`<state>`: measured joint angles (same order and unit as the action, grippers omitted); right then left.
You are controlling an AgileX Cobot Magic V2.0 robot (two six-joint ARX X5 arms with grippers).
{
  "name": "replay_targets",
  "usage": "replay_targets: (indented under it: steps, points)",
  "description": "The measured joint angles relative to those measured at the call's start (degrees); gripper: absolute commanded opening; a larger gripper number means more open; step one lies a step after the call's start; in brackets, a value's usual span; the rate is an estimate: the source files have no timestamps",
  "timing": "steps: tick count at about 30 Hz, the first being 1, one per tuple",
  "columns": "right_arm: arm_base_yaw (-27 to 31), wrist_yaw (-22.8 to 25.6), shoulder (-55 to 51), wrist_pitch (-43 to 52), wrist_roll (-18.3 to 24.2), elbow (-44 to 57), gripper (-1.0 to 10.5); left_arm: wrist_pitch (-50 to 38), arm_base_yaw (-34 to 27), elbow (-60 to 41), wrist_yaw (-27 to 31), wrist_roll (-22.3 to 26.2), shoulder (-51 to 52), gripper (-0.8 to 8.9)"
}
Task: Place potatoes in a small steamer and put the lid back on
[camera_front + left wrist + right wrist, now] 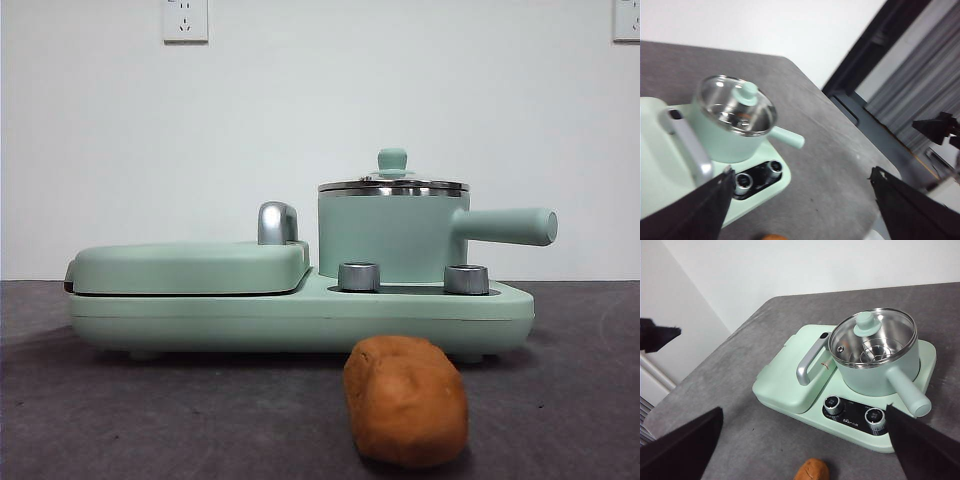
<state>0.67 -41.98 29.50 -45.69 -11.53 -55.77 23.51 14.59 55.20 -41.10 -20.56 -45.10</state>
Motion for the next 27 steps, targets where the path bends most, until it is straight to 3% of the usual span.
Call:
replay_targets:
  steps: [4, 9, 15, 27]
  points:
    - [0.02, 0.00, 0.00, 0.00, 0.00, 0.00, 5.2, 1.99, 3.89, 5.44, 0.00, 0.90, -6.80, 4.43]
    - [0.02, 0.00, 0.00, 0.00, 0.00, 0.00, 5.2, 9.86, 9.25, 15.76, 0.94, 5.33, -17.77, 4.47]
    - [0.02, 0.00, 0.00, 0.00, 0.00, 0.00, 5.2, 14.73, 15.15, 27.26, 9.38, 12.46, -30.08, 4.68]
    - [0.00, 0.00, 0.00, 0.00, 0.00, 0.00, 5.2, 13.59, 21.11, 39.23, 21.59, 19.19, -49.11, 5.31]
